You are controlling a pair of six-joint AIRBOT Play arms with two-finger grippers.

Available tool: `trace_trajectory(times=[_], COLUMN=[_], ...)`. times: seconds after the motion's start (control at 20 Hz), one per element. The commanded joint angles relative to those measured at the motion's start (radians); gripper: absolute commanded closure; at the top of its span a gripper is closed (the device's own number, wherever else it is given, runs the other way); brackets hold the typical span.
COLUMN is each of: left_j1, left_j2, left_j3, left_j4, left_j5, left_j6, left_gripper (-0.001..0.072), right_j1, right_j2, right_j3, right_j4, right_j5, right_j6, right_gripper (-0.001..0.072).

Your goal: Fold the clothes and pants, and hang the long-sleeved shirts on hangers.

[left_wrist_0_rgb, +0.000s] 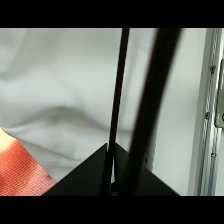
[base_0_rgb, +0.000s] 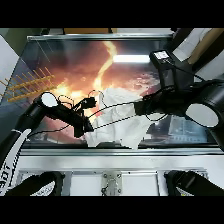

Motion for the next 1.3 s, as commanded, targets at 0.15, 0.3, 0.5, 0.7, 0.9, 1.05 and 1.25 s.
trace_trajectory(times=[0.15,0.3,0.5,0.7,0.9,1.05,1.25], left_j1=[0.001,0.001,0.001,0.001,0.001,0.001,0.001], left_j2=[-0.001,-0.001,-0.001,-0.001,-0.001,-0.001,-0.001], left_j3=[-0.001,-0.001,-0.001,-0.001,-0.001,-0.001,-0.001], left_j4=[0.016,0.016,0.016,0.016,0.016,0.016,0.016], left_j5=[-0.018,-0.018,-0.018,-0.018,-0.02,-0.02,-0.02], left_j6=[0.001,0.001,0.001,0.002,0.001,0.001,0.001], left_gripper=[0.0696,0.0696,0.0696,0.0695,0.0695,0.0696,0.0695], right_j1=[-0.026,-0.026,-0.026,0.003,0.095,0.148,0.16], right_j2=[0.017,0.019,0.011,-0.021,-0.07,-0.096,-0.105], right_j3=[0.001,0.001,0.001,0.001,0.001,0.001,0.001], right_j4=[0.004,0.082,0.195,0.257,0.257,0.257,0.257], right_j5=[0.034,-0.026,-0.13,-0.188,-0.274,-0.356,-0.407], right_j6=[0.0,-0.001,-0.003,-0.054,-0.084,-0.084,-0.084], right_gripper=[0.0696,0.0695,0.0695,0.0695,0.0695,0.0695,0.0695])
